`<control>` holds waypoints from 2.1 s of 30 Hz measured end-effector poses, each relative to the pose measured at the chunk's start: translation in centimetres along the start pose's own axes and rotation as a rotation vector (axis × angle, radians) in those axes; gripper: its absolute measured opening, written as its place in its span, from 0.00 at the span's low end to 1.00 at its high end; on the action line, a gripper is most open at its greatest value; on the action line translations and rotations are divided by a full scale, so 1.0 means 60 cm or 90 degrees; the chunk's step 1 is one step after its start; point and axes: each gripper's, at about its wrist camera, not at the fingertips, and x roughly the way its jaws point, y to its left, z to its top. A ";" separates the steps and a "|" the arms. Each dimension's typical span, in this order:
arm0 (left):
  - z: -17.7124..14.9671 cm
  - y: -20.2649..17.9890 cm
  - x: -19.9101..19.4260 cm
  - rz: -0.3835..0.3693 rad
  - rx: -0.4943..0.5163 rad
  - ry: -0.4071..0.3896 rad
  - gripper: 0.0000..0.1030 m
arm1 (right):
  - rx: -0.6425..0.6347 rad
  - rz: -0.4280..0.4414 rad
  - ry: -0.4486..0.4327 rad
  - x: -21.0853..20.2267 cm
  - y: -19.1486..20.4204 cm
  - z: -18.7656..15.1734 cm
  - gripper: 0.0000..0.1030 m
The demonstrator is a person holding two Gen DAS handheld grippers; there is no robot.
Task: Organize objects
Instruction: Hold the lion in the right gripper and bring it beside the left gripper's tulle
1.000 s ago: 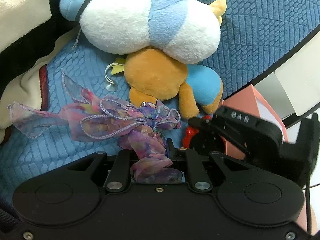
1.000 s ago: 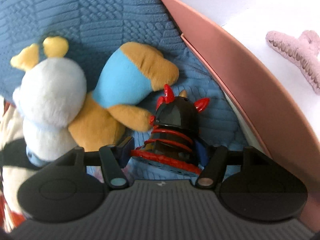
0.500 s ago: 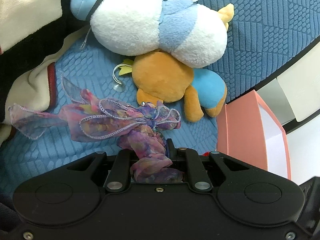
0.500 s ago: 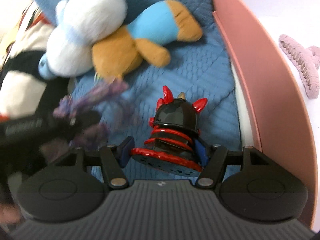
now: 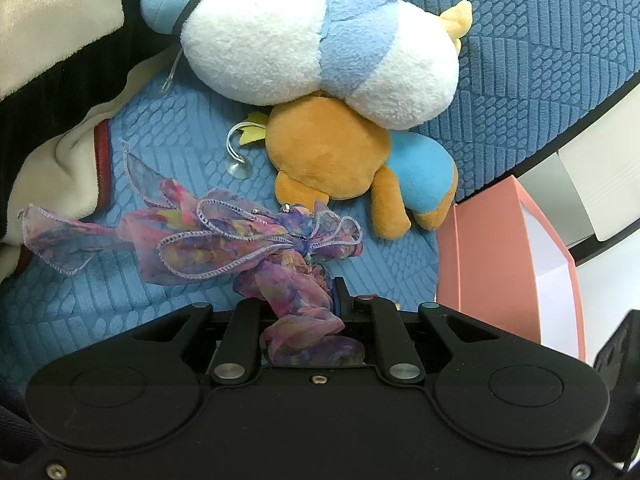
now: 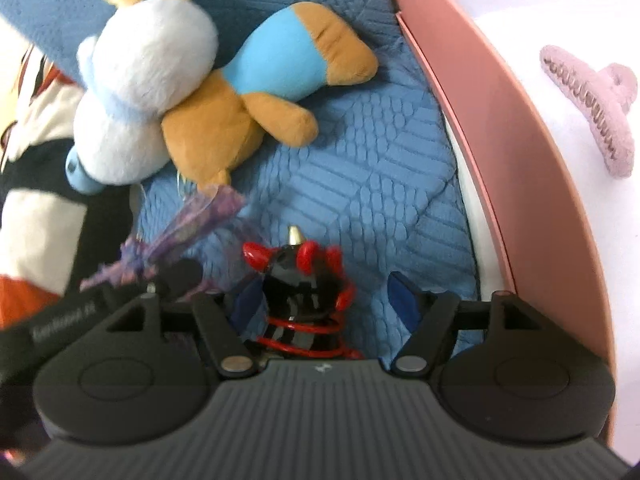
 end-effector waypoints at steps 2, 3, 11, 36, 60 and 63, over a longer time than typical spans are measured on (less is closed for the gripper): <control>0.001 0.001 0.000 0.000 -0.001 0.000 0.13 | 0.016 0.010 0.010 0.009 0.000 0.001 0.68; 0.001 0.001 0.000 0.000 0.000 0.000 0.13 | 0.016 0.013 0.017 0.015 0.002 0.001 0.68; 0.004 0.007 0.000 0.000 -0.005 0.001 0.13 | 0.007 0.010 0.017 0.032 0.010 -0.002 0.59; 0.001 0.004 0.004 0.003 0.005 0.006 0.13 | -0.264 -0.083 -0.138 -0.007 0.037 -0.052 0.60; -0.032 -0.005 -0.067 -0.016 0.022 -0.018 0.14 | -0.282 -0.033 -0.143 -0.106 0.067 -0.069 0.59; -0.026 -0.009 -0.089 -0.028 0.018 -0.027 0.14 | -0.286 -0.020 -0.149 -0.133 0.071 -0.063 0.59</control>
